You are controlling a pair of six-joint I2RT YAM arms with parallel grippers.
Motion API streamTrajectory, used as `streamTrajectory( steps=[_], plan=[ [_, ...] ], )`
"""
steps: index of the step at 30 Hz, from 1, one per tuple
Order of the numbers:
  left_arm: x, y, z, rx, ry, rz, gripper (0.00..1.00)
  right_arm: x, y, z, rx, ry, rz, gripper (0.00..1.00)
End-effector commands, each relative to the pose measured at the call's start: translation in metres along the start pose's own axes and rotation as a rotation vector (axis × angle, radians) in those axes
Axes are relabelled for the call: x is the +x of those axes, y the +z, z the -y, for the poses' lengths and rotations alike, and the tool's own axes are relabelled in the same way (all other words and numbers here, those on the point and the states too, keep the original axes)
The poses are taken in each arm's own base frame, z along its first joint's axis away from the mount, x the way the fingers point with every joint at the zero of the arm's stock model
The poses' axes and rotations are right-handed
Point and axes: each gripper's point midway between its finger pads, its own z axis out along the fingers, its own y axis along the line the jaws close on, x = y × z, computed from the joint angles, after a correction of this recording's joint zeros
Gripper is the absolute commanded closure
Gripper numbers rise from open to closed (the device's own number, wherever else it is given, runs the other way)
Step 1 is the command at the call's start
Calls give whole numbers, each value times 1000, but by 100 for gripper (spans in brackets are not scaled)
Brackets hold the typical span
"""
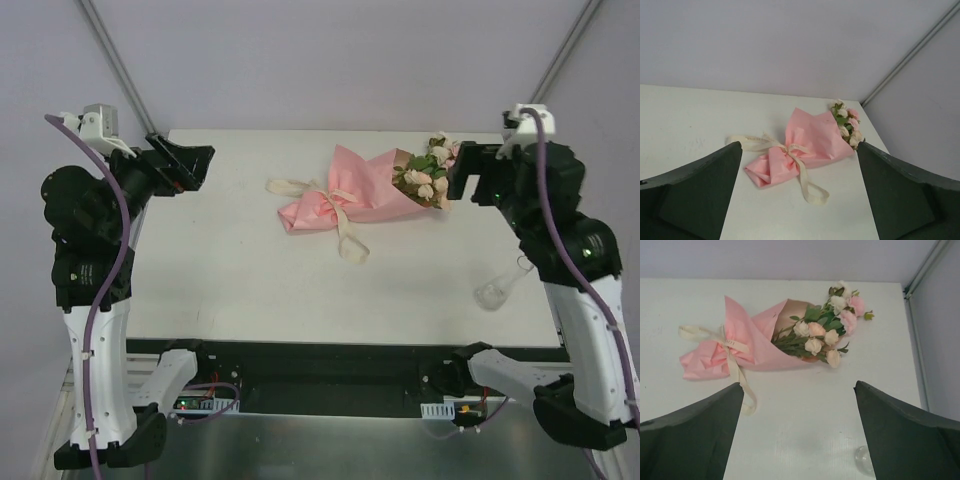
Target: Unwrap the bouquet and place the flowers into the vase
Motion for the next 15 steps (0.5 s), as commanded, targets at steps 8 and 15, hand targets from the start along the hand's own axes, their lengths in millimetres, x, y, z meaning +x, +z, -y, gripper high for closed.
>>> streamTrajectory(
  steps=[8,15],
  plan=[
    [77,58,-17,160,-94,-320,9,56,122,-157,-309,43,-188,3],
    [177,132,-78,36,-129,-563,17,145,226,-196,-171,215,-342,3]
  ],
)
